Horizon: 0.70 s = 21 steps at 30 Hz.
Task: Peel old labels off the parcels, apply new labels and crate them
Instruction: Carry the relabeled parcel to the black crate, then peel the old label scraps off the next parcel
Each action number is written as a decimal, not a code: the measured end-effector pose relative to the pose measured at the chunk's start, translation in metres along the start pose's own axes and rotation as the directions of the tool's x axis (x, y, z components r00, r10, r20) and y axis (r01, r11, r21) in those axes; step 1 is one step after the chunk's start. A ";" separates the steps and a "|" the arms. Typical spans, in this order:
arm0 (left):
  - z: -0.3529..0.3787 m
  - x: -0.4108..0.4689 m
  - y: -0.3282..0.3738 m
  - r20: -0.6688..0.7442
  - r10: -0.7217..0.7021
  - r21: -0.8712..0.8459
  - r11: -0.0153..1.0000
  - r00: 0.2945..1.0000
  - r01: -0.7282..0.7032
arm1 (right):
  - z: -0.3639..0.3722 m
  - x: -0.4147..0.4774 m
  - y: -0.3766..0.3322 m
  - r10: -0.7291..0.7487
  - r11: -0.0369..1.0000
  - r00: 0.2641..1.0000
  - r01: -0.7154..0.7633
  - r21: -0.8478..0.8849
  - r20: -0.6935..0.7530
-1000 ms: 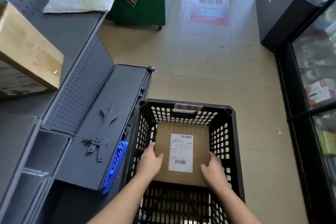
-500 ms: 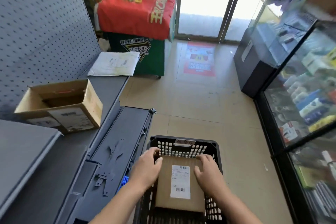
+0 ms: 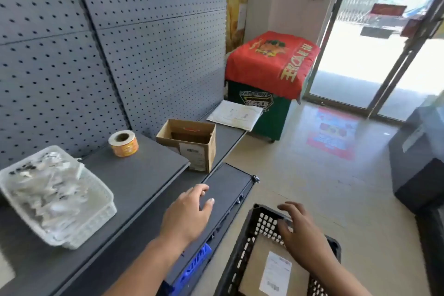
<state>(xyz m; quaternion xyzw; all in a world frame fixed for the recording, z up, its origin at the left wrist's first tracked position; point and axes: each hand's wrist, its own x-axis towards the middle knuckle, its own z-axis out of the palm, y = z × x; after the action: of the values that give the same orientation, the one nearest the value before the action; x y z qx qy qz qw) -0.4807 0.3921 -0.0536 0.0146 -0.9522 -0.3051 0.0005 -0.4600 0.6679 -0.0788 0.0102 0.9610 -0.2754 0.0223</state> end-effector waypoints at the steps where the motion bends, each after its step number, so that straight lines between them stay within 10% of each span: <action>1: -0.011 -0.010 -0.006 -0.034 -0.027 -0.007 1.000 0.999 0.027 | -0.001 0.001 -0.012 -0.047 0.999 0.999 0.047 -0.006 0.011; 21: -0.251 -0.285 -0.138 -0.642 -0.366 -0.138 0.919 0.674 0.368 | 0.068 -0.094 -0.351 -0.752 0.651 0.658 0.727 0.218 0.049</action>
<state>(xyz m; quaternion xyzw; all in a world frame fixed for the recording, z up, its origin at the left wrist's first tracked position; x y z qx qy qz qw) -0.1896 0.1423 0.0724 0.3114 -0.8683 -0.2729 0.2730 -0.3747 0.3338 0.0536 -0.3997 0.8485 -0.3458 -0.0279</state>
